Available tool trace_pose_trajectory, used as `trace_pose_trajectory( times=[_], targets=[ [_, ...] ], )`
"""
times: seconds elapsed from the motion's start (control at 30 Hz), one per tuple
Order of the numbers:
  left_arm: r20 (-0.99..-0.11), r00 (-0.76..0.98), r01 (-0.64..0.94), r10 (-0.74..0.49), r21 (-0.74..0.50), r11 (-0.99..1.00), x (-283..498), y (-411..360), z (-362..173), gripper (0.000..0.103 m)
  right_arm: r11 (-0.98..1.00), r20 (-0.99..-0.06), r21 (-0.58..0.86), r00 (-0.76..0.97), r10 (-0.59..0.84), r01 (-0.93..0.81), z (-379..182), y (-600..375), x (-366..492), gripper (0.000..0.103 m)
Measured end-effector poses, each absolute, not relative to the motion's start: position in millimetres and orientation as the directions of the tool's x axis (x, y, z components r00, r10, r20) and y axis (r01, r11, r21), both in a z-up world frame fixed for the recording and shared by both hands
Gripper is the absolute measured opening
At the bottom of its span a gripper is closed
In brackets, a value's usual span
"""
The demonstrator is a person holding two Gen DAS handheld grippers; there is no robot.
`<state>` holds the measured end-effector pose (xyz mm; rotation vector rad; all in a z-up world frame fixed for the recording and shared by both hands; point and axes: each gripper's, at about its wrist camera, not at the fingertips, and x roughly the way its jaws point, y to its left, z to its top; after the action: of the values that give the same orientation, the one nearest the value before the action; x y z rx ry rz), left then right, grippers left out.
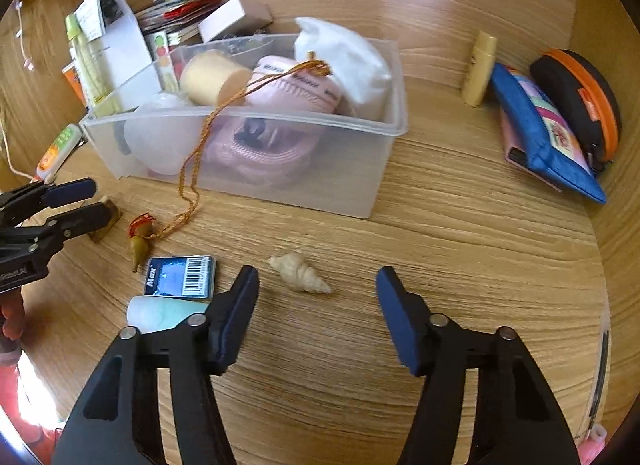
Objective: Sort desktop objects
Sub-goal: 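Move both grippers back toward the small items on the desk, then grasp the beige stick with the left gripper while the right grasps the seashell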
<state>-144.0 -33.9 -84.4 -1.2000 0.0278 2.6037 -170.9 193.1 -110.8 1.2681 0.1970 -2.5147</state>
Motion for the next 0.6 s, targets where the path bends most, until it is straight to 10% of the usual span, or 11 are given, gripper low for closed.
trace_pose_trajectory(
  times=[0.33,0.6],
  targets=[
    [-0.765,-0.597,-0.252,0.240,-0.105,-0.962,-151,-34,-92,0.012,-0.927,-0.811,0.022,-0.535,-0.235,0.374,-113,181,-172,0.035],
    [-0.754,-0.613,-0.254,0.235,-0.093,-0.963,-145,-32,-89,0.010,-0.923,-0.805,0.045,-0.534,-0.260,0.382,-112,181,-171,0.016]
  ],
)
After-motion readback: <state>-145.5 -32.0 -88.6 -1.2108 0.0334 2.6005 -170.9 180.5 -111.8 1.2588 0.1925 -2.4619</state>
